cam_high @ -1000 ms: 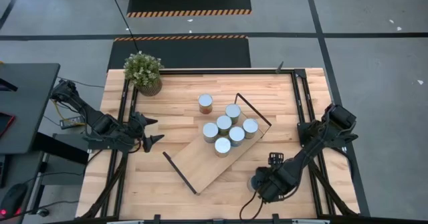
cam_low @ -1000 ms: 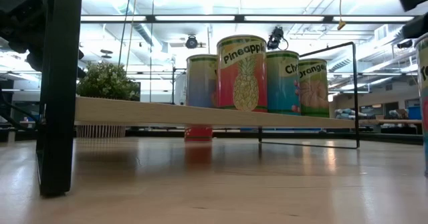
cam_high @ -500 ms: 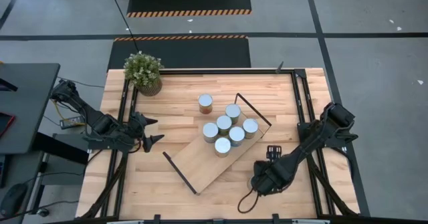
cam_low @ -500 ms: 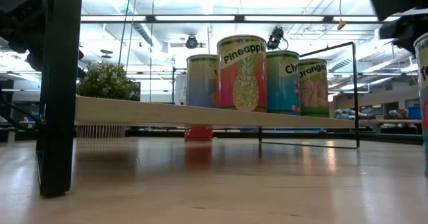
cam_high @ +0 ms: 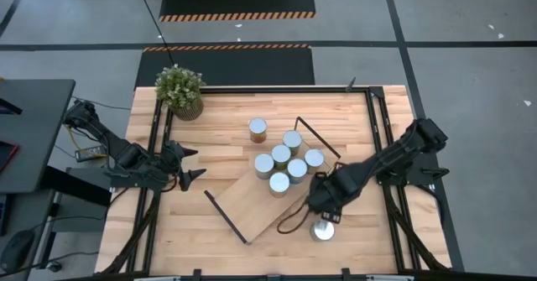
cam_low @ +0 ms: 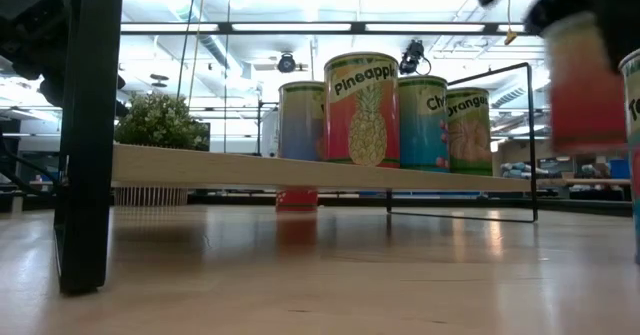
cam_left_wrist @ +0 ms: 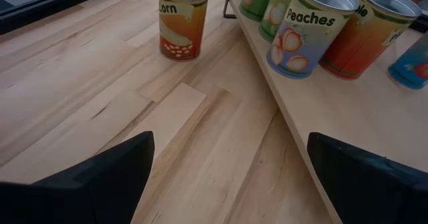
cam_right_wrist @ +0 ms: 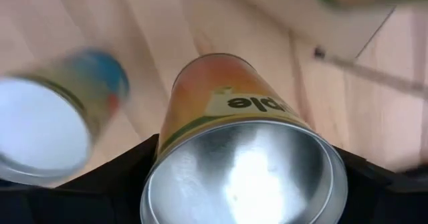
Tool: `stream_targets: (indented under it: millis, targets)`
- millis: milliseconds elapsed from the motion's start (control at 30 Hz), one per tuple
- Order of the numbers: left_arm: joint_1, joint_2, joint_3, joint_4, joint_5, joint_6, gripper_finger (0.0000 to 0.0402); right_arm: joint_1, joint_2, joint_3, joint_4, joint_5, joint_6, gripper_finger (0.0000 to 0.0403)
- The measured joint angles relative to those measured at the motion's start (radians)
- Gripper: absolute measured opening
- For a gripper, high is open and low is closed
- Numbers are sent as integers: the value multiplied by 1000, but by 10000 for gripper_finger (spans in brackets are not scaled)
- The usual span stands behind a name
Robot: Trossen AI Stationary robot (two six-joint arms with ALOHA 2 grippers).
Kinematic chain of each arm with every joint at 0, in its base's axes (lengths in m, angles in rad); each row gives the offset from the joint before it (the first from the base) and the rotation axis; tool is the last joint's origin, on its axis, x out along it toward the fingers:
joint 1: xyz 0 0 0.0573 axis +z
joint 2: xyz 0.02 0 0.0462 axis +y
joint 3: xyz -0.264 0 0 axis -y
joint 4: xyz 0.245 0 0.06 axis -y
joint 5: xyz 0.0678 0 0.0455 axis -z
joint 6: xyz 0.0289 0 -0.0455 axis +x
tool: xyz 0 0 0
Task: Pick and place cans onto a shelf
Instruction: Put the canned pineapple on the shelf
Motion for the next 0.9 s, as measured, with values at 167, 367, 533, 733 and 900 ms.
stream_targets:
  millis: [167,367,533,733,900]
  targets:
    - [0,0,0,-2,0,0,400,-48,-1,95,60,64,-40,326]
    - [0,0,0,-2,0,0,400,-58,8,111,372,74,-146,326]
    - [0,0,0,-2,0,0,400,-48,37,118,545,73,-225,327]
    - [-1,-1,0,-4,0,0,400,-49,60,167,593,74,-266,327]
    - [0,2,0,-13,-6,-1,400,-57,95,267,605,136,-364,327]
